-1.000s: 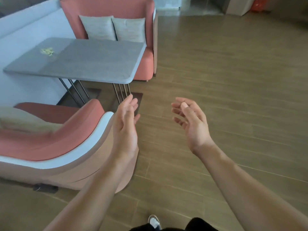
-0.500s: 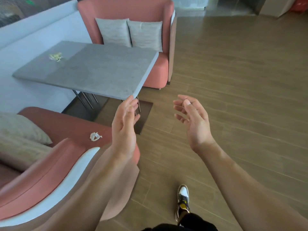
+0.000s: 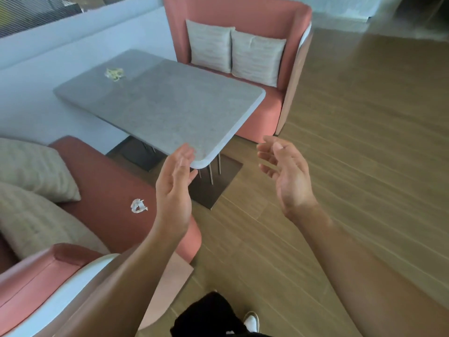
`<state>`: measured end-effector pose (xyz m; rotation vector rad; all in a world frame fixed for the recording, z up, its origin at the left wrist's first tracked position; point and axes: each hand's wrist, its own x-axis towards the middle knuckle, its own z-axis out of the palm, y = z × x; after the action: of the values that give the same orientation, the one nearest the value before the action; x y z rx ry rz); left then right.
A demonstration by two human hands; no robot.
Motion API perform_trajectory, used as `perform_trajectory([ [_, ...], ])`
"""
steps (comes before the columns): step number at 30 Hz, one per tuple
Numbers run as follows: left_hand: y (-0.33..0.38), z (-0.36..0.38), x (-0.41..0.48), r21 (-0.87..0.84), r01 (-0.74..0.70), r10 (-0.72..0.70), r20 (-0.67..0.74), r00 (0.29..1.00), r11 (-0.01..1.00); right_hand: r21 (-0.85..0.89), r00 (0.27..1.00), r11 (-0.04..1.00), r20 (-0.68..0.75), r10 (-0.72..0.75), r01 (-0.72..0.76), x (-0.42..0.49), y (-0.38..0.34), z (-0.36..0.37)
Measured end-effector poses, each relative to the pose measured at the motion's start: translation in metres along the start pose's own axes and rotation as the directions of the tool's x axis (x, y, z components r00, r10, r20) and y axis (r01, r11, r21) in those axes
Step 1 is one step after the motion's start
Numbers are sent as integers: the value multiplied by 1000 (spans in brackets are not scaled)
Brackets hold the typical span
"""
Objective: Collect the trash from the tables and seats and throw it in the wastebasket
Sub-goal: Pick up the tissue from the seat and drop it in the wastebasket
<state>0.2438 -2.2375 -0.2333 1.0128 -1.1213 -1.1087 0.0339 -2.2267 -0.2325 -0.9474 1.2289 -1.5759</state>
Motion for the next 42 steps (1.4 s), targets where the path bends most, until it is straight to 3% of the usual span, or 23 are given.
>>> perform_trajectory([
  [10,-36,-5,108,19,-47,49,-149,988,999,-48,989,999,147,16,-9,128,24,42],
  [20,-46,-69,220,82,-99,120,-313,942,992,-79,941,996,333,64,-40,243,47,159],
  [28,-68,-137,232,91,-11,63,-586,808,996,-141,808,978,552,206,-153,277,98,248],
  [38,-77,-168,260,160,37,102,-771,628,986,-194,597,959,751,282,-208,320,140,343],
  [42,-79,-176,280,175,46,117,-812,572,984,-206,545,957,788,286,-205,351,148,372],
])
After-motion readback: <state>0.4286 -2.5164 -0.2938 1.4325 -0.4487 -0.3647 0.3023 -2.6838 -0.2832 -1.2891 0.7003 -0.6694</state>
